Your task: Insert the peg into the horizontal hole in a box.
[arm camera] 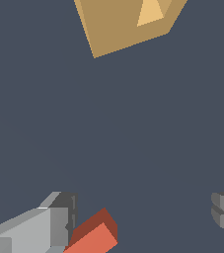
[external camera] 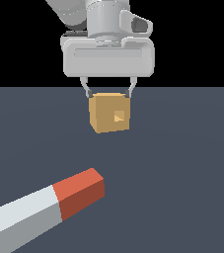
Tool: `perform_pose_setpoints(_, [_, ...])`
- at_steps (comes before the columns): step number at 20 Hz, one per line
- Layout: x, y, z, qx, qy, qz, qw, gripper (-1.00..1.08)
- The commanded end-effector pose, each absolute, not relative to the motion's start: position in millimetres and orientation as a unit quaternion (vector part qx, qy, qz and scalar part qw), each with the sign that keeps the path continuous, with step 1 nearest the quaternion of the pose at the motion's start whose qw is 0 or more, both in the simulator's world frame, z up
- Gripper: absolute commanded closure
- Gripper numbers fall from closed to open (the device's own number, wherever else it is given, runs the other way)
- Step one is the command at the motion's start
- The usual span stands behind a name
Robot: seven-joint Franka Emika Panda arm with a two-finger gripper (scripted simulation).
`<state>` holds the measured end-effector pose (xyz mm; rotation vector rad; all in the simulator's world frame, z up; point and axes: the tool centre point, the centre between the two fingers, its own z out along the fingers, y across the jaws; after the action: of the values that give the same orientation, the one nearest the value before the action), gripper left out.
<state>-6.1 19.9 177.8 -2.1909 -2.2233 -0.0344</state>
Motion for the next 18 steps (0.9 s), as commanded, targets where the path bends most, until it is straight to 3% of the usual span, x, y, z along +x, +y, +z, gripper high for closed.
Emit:
perform_pose_setpoints(1, [-6.1, 19.9, 177.8, -0.702, -0.712, -0.011, 0.01, -0.92])
perform_pose_setpoints(9, [-8.2, -0.9, 168.1, -0.731, -0.683, -0.01, 0.009, -0.92])
perform_pose_setpoints(18, [-30.2, -72.4, 134.2, -0.823, -0.568, -0.007, 0.005, -0.92])
